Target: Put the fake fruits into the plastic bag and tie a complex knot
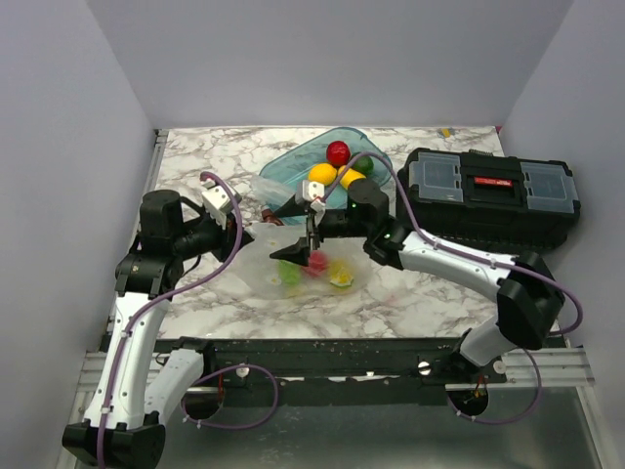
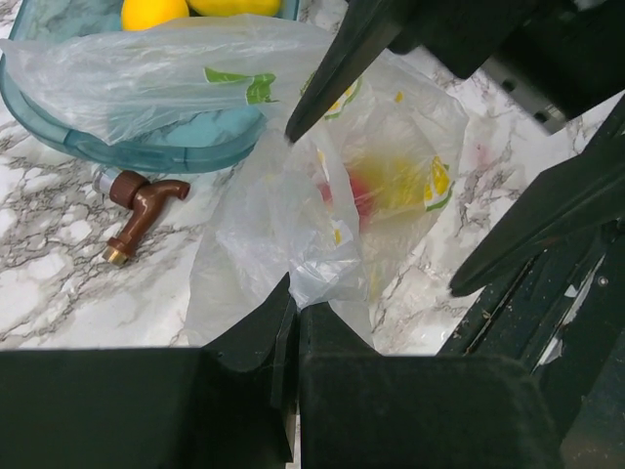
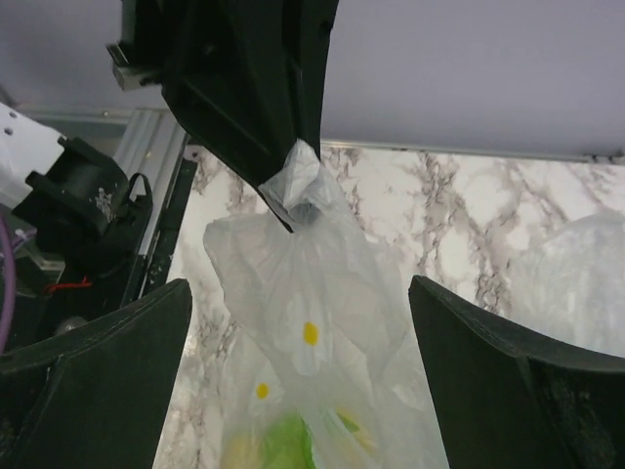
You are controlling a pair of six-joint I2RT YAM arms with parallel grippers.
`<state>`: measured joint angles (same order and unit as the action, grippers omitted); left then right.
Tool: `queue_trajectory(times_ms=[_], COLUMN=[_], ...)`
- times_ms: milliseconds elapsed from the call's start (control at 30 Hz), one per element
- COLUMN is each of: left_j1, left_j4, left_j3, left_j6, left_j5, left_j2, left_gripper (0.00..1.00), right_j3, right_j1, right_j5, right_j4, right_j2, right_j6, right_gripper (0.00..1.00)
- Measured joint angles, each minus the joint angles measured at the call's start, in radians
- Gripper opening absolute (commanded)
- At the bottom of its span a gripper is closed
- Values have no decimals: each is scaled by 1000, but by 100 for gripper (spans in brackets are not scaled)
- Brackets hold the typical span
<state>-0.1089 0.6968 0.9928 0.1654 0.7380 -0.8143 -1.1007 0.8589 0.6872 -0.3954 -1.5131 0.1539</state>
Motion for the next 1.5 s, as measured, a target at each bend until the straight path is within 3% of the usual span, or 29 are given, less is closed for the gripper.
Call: queue_trajectory(times_ms=[133,233,267,367,400,467,733,900,967,1033,1100,1133,1200,1333,1500], left_j1=[0,0,0,0,0,0,-3,-50,-82,-103,-121,-124,-127,-127,-127], left_j4=[0,3,12,56,81,136,299,383,410,420,423,424,422,382,273], left_j3=[3,19,26,59,77,122,336,399,401,397,383,380,379,375,291], left_j6=[0,9,16,62,86,139,343,463,501,525,542,543,528,441,283], left_j5=[16,37,45,64,68,71,32,25,16,5,-17,-26,-34,-30,-23], left_j2=[-7,-13,-13,-15,-19,-32,-129,-182,-192,-196,-197,-200,-209,-217,-184], left_gripper=[0,0,3,29,36,41,68,67,53,27,3,0,0,0,0], right_j3=[0,0,1,15,18,23,40,40,40,40,40,41,48,53,55], right_j1=[19,24,25,25,25,26,26,26,26,26,26,26,26,28,42], right_j5=[18,18,16,8,6,3,3,3,3,3,3,3,0,-41,-126], right_j4=[-23,-39,-45,-75,-82,-90,-113,-113,-113,-113,-113,-113,-113,-137,-270], right_j2=[-77,-117,-127,-140,-142,-143,-143,-143,-143,-143,-143,-143,-142,-142,-137], right_j6=[18,39,48,72,78,92,121,128,128,128,129,132,127,12,-207], right_gripper=[87,69,59,29,22,13,10,10,10,10,11,21,64,99,100])
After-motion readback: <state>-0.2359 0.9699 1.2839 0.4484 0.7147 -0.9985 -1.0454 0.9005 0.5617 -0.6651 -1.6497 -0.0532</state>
